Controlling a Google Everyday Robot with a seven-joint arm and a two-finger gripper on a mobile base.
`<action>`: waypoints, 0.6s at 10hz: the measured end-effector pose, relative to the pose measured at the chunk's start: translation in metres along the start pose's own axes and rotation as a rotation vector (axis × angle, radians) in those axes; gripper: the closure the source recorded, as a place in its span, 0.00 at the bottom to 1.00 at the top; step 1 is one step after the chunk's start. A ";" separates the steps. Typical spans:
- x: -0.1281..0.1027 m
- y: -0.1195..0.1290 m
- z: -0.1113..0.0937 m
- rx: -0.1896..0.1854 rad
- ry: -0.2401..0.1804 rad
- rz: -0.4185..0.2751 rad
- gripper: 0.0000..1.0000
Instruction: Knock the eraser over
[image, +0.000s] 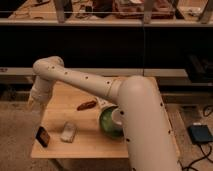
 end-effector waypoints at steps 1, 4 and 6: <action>-0.007 -0.001 0.008 -0.010 -0.012 -0.010 0.56; -0.033 -0.015 0.035 -0.028 -0.068 -0.040 0.56; -0.043 -0.022 0.048 -0.038 -0.090 -0.064 0.56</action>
